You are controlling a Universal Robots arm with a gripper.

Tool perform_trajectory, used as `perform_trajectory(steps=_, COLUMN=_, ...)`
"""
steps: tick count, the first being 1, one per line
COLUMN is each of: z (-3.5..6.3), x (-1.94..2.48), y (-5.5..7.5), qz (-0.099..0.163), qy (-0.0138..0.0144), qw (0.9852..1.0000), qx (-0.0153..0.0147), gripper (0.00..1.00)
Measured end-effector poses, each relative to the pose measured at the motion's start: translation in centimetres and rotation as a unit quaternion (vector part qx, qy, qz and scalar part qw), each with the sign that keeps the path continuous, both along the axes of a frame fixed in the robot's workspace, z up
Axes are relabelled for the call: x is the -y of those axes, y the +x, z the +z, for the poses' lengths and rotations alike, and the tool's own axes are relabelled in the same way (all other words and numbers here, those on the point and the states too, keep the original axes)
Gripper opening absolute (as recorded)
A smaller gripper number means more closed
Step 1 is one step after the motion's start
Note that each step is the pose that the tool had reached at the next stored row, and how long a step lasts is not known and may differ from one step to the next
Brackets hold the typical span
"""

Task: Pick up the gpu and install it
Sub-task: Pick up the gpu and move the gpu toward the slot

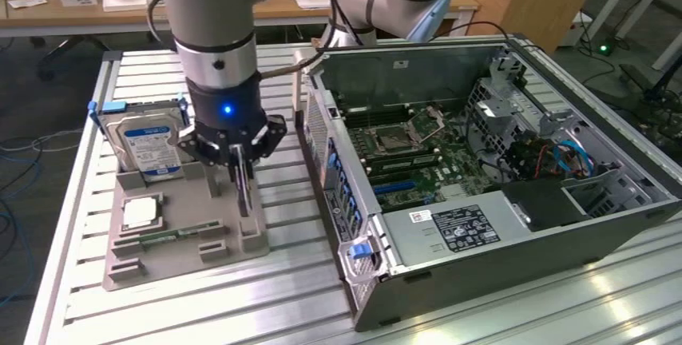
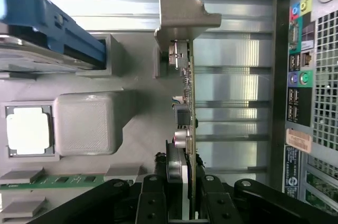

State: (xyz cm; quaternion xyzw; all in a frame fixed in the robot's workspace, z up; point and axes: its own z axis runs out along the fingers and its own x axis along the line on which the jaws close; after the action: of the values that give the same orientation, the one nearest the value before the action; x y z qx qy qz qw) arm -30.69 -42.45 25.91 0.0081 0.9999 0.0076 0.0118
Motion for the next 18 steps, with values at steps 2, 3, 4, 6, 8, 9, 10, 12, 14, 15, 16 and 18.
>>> perform_trajectory(steps=2, z=0.9, x=0.0, y=0.0, qz=0.0, qy=0.0001, qw=1.0, qx=0.0, gripper=0.28)
perform_trajectory(steps=3, z=1.35, x=0.0, y=0.0, qz=0.0, qy=0.0001, qw=1.0, qx=0.0, gripper=0.28)
perform_trajectory(steps=4, z=1.8, x=0.0, y=0.0, qz=0.0, qy=0.0001, qw=1.0, qx=0.0, gripper=0.28)
perform_trajectory(steps=6, z=2.73, x=0.0, y=0.0, qz=0.0, qy=0.0002, qw=1.0, qx=0.0001, gripper=0.28)
perform_trajectory(steps=8, z=3.64, x=0.0, y=0.0, qz=0.0, qy=0.0002, qw=1.0, qx=0.0, gripper=0.28)
perform_trajectory(steps=9, z=4.08, x=0.0, y=0.0, qz=0.0, qy=0.0002, qw=1.0, qx=0.0, gripper=0.28)
perform_trajectory(steps=10, z=4.52, x=0.0, y=0.0, qz=0.0, qy=0.0002, qw=1.0, qx=0.0, gripper=0.28)
perform_trajectory(steps=12, z=4.97, x=0.01, y=0.0, qz=0.0, qy=0.0004, qw=1.0, qx=-0.003, gripper=0.28)
perform_trajectory(steps=14, z=5.06, x=0.01, y=0.0, qz=0.0, qy=0.0003, qw=0.9999, qx=-0.0137, gripper=0.28)
perform_trajectory(steps=15, z=5.28, x=0.0, y=0.0, qz=0.0, qy=0.0002, qw=0.9999, qx=-0.0157, gripper=0.28)
perform_trajectory(steps=16, z=5.61, x=0.0, y=0.0, qz=0.0, qy=0.0004, qw=0.9999, qx=-0.0161, gripper=0.28)
perform_trajectory(steps=18, z=6.53, x=0.0, y=0.0, qz=0.0, qy=0.0007, qw=0.9999, qx=-0.0162, gripper=0.28)
